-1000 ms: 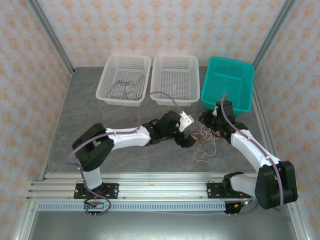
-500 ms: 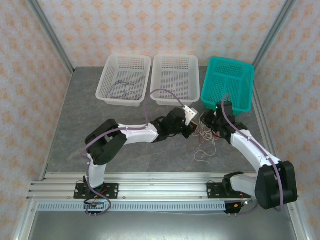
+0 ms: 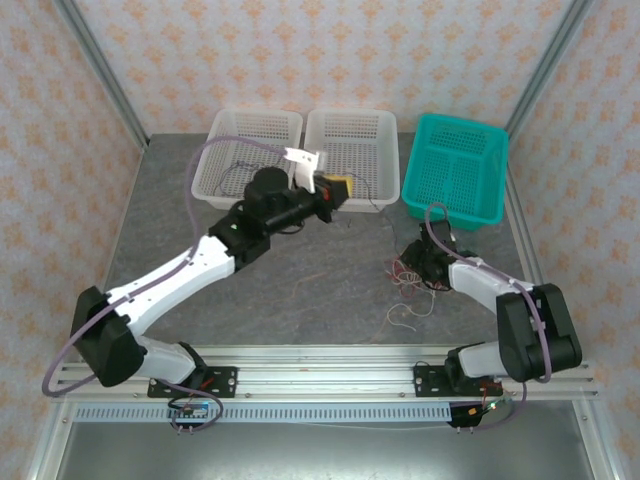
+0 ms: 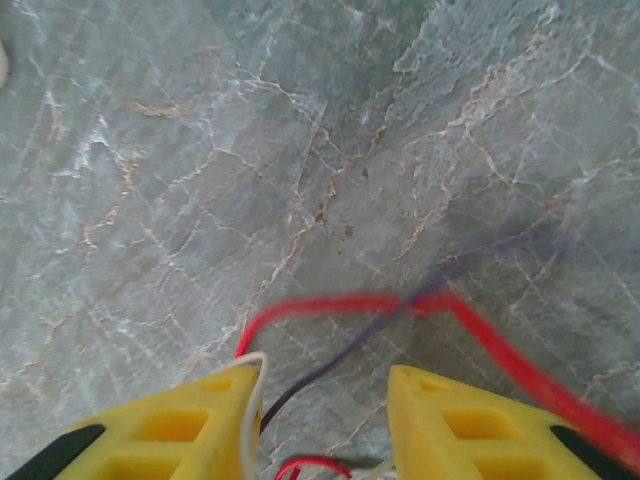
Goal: Untangle the cables
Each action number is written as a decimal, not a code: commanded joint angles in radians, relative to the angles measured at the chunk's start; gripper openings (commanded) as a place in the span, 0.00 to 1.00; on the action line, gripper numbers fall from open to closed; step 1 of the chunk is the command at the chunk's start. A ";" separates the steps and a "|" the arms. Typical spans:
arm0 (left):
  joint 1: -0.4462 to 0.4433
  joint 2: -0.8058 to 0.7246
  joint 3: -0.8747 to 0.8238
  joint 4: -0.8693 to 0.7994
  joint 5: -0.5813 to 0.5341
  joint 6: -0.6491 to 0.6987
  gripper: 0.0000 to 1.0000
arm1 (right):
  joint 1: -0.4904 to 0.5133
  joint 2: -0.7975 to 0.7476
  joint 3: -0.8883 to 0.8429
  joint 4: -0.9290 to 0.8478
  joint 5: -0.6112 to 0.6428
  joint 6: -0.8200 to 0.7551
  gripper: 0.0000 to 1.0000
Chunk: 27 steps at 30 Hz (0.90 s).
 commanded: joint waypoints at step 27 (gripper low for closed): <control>0.600 0.460 0.905 -0.387 -0.052 -0.039 0.00 | 0.000 -0.060 -0.012 -0.030 0.070 0.034 0.46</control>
